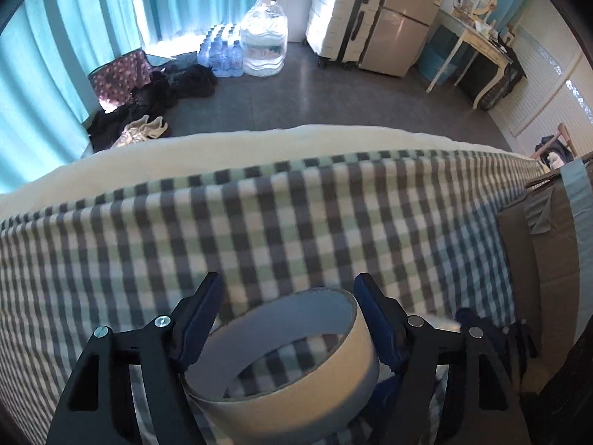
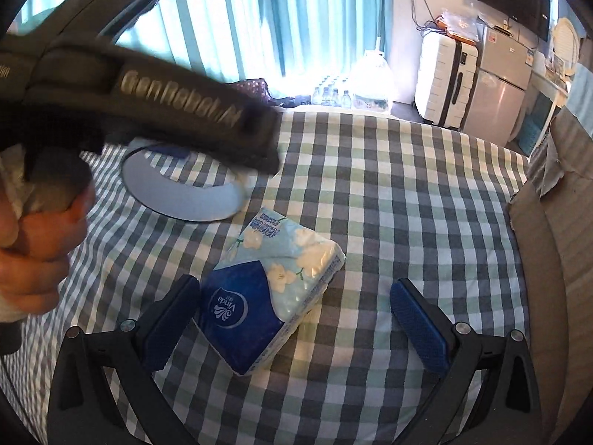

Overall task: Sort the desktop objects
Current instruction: 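Grasp the white tape roll with left gripper while right grasps the tissue pack, then lift and carry the tape roll and tissue pack toward the cardboard box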

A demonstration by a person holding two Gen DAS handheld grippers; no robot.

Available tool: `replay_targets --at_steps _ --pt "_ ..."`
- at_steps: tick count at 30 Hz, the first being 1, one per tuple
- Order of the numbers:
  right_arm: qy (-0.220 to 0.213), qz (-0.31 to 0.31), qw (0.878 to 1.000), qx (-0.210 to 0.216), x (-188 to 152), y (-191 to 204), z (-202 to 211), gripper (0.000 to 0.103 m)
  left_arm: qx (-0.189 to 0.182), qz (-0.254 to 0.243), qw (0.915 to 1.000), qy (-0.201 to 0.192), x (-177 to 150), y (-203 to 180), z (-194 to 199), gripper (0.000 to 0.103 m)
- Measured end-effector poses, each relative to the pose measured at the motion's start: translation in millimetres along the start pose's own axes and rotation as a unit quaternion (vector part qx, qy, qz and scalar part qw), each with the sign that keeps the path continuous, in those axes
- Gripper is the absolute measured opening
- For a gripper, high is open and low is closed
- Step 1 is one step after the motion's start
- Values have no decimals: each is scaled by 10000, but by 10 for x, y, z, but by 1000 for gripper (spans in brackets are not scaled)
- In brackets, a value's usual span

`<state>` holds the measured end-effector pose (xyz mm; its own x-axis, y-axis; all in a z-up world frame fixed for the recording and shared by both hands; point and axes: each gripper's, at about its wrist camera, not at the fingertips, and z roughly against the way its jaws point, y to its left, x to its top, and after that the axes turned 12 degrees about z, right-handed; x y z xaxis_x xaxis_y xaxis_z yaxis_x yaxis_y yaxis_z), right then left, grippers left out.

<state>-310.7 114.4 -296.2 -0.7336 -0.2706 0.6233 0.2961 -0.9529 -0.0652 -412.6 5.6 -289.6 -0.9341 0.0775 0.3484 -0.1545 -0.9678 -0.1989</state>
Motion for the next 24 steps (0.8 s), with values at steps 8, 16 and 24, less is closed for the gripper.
replay_targets --at_steps 8,16,24 --pt "101 106 9991 404 -23 -1 115 70 115 50 9999 -78 -330 121 291 20" --pt "174 -2 9983 563 -24 122 316 42 230 350 9991 -90 -687 245 531 10" --pt "-61 -31 9979 644 104 68 554 22 402 584 9954 -646 -841 246 963 10"
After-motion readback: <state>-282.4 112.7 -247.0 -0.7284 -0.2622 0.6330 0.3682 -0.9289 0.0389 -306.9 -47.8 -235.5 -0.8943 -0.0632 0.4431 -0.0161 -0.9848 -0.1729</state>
